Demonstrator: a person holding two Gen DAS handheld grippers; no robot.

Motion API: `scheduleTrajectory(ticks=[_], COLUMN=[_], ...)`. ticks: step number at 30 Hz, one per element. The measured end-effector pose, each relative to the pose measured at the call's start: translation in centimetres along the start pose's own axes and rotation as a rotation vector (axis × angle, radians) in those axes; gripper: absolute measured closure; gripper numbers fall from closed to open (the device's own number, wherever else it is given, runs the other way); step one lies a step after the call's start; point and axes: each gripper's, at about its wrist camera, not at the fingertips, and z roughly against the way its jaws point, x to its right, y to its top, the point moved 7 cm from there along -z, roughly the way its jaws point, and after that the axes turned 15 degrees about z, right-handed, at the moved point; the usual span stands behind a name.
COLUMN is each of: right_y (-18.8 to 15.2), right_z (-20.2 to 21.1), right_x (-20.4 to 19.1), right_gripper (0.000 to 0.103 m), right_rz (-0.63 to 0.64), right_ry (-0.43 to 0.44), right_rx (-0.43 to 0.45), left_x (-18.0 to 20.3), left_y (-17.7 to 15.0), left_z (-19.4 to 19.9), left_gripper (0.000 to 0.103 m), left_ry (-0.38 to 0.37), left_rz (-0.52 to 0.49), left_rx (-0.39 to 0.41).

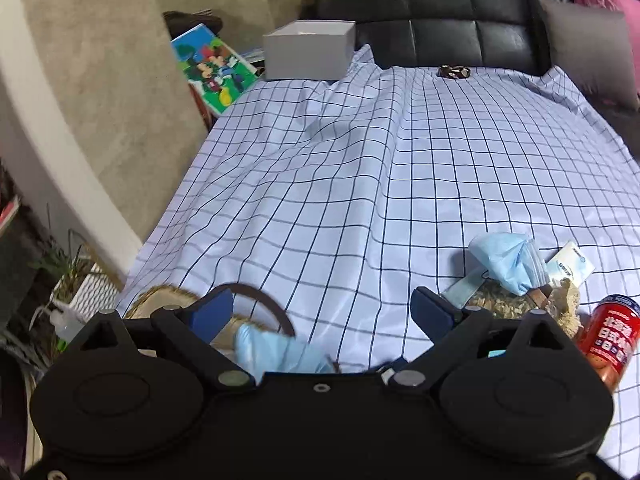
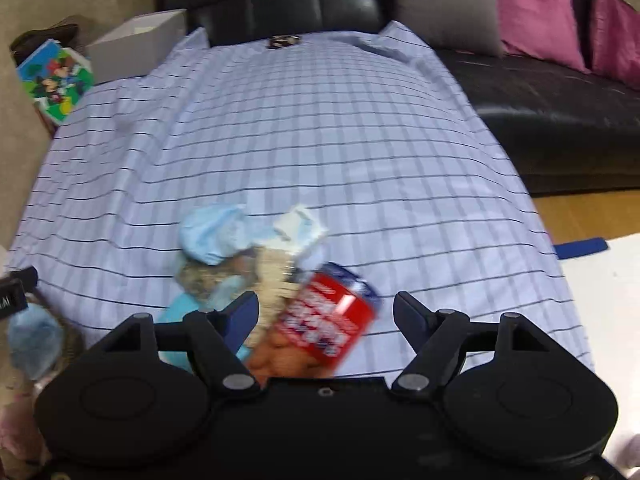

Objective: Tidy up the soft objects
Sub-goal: 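Withdraw both tools from the basket back over the pile of items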

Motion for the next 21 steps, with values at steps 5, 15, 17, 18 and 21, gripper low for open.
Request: scheduleTrajectory(ticks=[5,15,17,18,21], right_y=[-1.4,-1.9,-1.7,-1.5,-0.6], right_z=[-1.6,-4.9,-5.2,-5.4,-5.9], right_x=[2.9,4.7,4.4,4.2,3.6], right_gripper=[0.029,0.029,0.029,0.029,0.028], right_rz=[-0.019,-0.039,-0.032,-0.028,-0.015], right_ry=[-0.033,-0.054,-0.05,-0.049,-0.046], right_rx=[-0.047,-0.104,-0.108,-0.108,-0.106], left_x=[0.9,-0.1,-1.0,-1.4,-3.5], left_y=[0.5,1.3,1.3,1.5,1.9], left_z=[-2.2,-5.3,-5.2,-5.2,-4.9], left_gripper=[0.01,0.011,0.01,0.01,0.01], left_ry=[0.043,0.09,0.132,0.165,0.274], left_rz=[-0.016,0.014,0.016,0.017,0.047], left_rx=[0.024,0.013,0.024,0.036,0.076])
